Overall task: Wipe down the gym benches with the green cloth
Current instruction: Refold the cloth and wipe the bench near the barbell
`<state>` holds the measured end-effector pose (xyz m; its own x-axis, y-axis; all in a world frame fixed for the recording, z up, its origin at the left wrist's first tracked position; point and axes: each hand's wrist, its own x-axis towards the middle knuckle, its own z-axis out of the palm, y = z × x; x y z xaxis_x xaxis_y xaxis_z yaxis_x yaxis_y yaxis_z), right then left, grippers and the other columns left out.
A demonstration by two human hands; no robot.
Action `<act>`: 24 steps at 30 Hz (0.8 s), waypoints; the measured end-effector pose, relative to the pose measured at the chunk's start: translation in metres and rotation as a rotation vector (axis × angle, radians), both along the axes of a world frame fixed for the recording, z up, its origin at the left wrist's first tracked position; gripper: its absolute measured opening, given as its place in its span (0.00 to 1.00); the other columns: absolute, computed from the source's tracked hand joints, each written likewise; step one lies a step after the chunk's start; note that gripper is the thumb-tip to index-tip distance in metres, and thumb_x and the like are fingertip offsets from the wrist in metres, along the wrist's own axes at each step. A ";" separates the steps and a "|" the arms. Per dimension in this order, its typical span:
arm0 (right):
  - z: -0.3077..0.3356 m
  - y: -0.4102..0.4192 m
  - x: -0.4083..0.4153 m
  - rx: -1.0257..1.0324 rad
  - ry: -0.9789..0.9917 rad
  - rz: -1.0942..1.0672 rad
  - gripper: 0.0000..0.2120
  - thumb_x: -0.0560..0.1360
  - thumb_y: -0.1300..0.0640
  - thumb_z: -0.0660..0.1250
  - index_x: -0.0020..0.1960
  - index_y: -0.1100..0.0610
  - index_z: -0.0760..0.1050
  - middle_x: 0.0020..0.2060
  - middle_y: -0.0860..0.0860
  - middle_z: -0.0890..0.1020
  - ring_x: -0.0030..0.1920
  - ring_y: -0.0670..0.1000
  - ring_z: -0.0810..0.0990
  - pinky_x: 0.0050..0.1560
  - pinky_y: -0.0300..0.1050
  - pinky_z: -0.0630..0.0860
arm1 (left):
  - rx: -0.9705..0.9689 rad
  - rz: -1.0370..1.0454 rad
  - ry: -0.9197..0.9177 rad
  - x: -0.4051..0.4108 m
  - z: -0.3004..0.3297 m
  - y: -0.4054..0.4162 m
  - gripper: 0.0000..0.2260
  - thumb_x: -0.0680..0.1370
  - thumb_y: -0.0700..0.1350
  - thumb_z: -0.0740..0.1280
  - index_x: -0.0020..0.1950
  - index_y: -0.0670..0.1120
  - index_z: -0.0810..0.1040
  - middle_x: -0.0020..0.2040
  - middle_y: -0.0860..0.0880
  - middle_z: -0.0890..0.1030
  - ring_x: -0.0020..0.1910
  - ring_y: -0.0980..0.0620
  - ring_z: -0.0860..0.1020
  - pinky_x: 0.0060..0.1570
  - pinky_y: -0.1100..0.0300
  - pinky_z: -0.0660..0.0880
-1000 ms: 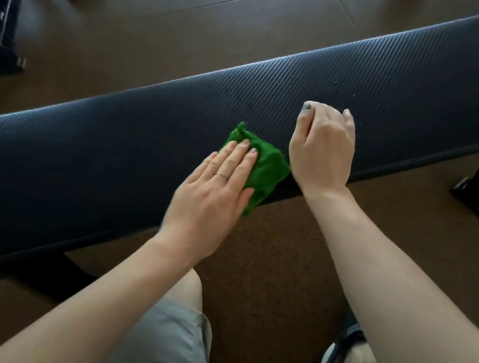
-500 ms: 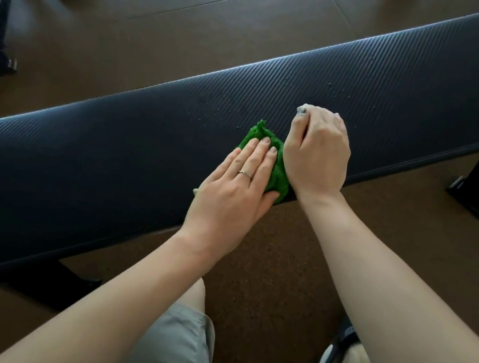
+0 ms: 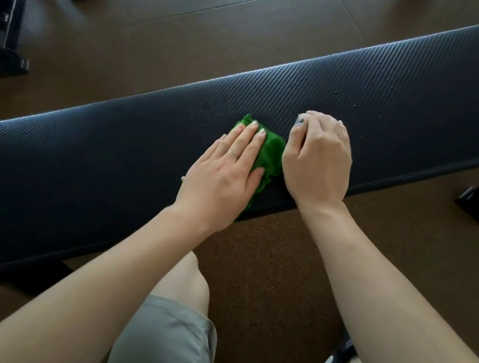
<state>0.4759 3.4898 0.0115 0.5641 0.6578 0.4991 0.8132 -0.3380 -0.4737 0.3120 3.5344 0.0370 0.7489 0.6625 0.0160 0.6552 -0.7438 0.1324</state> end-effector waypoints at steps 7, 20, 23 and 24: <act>-0.003 -0.003 -0.003 -0.102 -0.051 0.019 0.21 0.86 0.52 0.53 0.63 0.60 0.81 0.64 0.57 0.82 0.68 0.56 0.78 0.77 0.55 0.65 | -0.030 -0.084 0.054 -0.026 0.010 -0.014 0.27 0.87 0.55 0.48 0.84 0.47 0.49 0.84 0.49 0.49 0.83 0.54 0.44 0.81 0.57 0.42; 0.002 0.001 -0.006 -0.168 -0.077 -0.006 0.20 0.84 0.52 0.56 0.66 0.59 0.80 0.65 0.56 0.80 0.68 0.58 0.76 0.75 0.58 0.67 | -0.112 0.241 0.007 0.018 0.005 0.096 0.26 0.87 0.54 0.47 0.85 0.49 0.48 0.85 0.51 0.48 0.83 0.53 0.45 0.81 0.57 0.41; 0.002 -0.001 -0.008 -0.217 -0.097 0.020 0.21 0.83 0.53 0.57 0.69 0.60 0.78 0.67 0.57 0.79 0.70 0.59 0.75 0.76 0.59 0.66 | -0.132 0.207 0.037 0.006 0.010 0.071 0.27 0.87 0.55 0.46 0.85 0.48 0.44 0.85 0.49 0.43 0.83 0.53 0.42 0.80 0.57 0.38; 0.001 -0.002 -0.008 -0.230 -0.105 0.026 0.21 0.82 0.53 0.57 0.70 0.61 0.77 0.68 0.58 0.79 0.70 0.59 0.74 0.76 0.59 0.66 | -0.132 0.179 0.043 -0.004 0.012 0.055 0.28 0.87 0.55 0.46 0.85 0.48 0.43 0.85 0.50 0.43 0.83 0.54 0.41 0.80 0.58 0.37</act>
